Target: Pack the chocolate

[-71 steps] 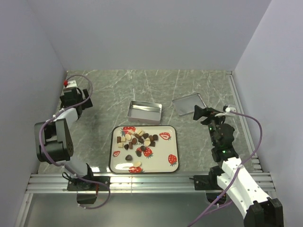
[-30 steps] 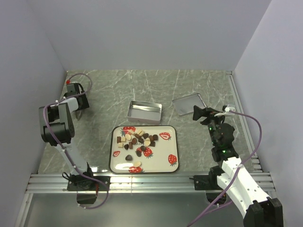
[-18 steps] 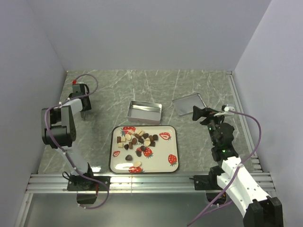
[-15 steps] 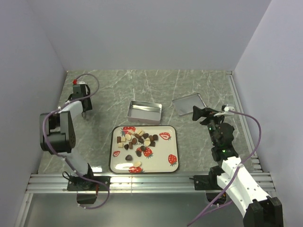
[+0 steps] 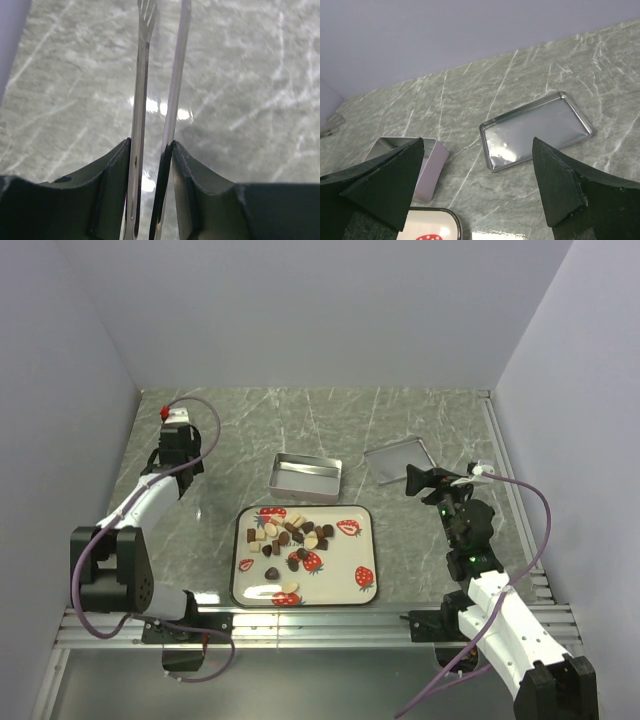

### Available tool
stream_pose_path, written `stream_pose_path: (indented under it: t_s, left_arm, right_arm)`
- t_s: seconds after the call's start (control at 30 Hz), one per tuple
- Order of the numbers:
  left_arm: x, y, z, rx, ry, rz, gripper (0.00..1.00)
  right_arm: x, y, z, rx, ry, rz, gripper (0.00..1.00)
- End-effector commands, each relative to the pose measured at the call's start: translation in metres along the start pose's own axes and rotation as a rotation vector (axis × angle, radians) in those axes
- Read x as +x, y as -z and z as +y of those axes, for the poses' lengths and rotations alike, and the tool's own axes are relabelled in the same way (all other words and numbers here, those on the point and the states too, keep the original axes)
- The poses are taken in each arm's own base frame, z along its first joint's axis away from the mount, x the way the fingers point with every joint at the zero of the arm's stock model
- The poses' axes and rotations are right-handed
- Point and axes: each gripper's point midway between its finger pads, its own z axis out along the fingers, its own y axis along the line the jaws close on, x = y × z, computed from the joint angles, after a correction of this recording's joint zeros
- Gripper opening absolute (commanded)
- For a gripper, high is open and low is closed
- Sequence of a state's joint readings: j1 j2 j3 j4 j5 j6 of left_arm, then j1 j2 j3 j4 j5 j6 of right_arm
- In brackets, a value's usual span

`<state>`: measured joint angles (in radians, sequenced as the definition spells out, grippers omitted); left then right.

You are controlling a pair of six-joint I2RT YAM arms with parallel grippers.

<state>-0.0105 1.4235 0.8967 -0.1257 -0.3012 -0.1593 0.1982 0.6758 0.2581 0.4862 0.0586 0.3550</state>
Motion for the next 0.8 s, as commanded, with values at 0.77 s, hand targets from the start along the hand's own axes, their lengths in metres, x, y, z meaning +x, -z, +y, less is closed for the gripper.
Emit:
stream_pose_path:
  t_s: [0.77]
  left_arm:
    - [0.035,0.187,-0.137,0.515,-0.050,-0.229,0.38]
  right_arm:
    - [-0.026,-0.011,0.015,-0.044,-0.005,-0.050,0.94]
